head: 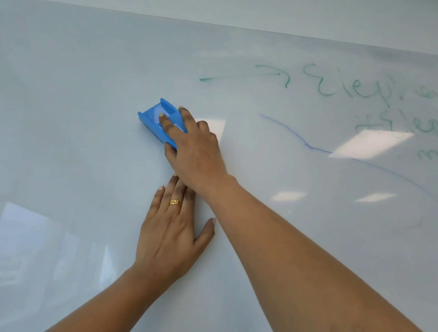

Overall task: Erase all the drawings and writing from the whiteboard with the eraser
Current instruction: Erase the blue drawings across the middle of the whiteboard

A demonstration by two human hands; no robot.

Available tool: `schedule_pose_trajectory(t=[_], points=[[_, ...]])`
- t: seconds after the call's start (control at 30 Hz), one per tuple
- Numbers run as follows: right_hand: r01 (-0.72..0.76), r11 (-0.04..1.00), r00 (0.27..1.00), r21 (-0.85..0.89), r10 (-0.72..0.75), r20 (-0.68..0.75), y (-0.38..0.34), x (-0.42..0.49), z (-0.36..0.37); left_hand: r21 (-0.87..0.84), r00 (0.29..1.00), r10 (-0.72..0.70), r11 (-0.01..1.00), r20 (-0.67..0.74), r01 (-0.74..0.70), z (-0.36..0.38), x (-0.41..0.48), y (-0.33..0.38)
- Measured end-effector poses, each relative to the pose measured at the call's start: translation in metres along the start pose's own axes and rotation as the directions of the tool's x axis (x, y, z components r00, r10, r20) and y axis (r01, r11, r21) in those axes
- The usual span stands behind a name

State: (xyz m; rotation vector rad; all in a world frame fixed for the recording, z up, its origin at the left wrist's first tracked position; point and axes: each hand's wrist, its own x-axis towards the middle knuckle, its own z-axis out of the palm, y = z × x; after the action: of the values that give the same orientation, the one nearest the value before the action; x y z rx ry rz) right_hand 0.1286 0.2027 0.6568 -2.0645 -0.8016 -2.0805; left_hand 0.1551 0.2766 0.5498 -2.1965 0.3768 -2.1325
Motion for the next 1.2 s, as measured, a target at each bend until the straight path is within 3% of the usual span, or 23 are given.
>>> schedule_pose_trajectory(t=[0.1,0.33,0.6,0.8,0.9,0.97,1.1,1.2], points=[[-0.013,1.000,1.000,0.009,0.014,-0.014,0.008,0.009,-0.002,0.016,0.999,-0.019,1.000,-0.036,0.020,0.001,0.011,-0.008],[-0.316,0.949,0.943,0.002,0.314,-0.109,0.057,0.012,-0.014,0.066,0.996,0.011,0.998,-0.093,-0.005,0.004,0.027,-0.015],[-0.634,0.773,0.749,0.037,0.624,-0.223,0.140,-0.042,-0.041,0.060,0.995,0.041,0.998,-0.093,-0.036,0.004,0.030,-0.010],[-0.772,0.633,0.598,0.057,0.754,-0.270,0.170,-0.084,-0.055,0.055,0.989,0.132,0.990,-0.071,-0.128,0.012,0.028,0.017],[-0.798,0.598,0.562,0.075,0.783,-0.266,0.163,-0.083,-0.055,0.062,0.988,0.131,0.990,-0.079,-0.127,0.014,0.026,0.019],[-0.773,0.631,0.599,0.072,0.762,-0.245,0.147,-0.081,-0.051,0.063,0.989,0.123,0.991,-0.084,-0.118,0.013,0.025,0.019],[-0.579,0.815,0.799,0.021,0.572,-0.187,0.101,-0.082,-0.036,0.055,0.991,0.101,0.994,-0.087,-0.096,0.014,0.014,0.026],[-0.431,0.902,0.893,-0.005,0.426,-0.141,0.080,-0.082,-0.029,0.062,0.992,0.093,0.994,-0.088,-0.087,0.016,0.009,0.028]])
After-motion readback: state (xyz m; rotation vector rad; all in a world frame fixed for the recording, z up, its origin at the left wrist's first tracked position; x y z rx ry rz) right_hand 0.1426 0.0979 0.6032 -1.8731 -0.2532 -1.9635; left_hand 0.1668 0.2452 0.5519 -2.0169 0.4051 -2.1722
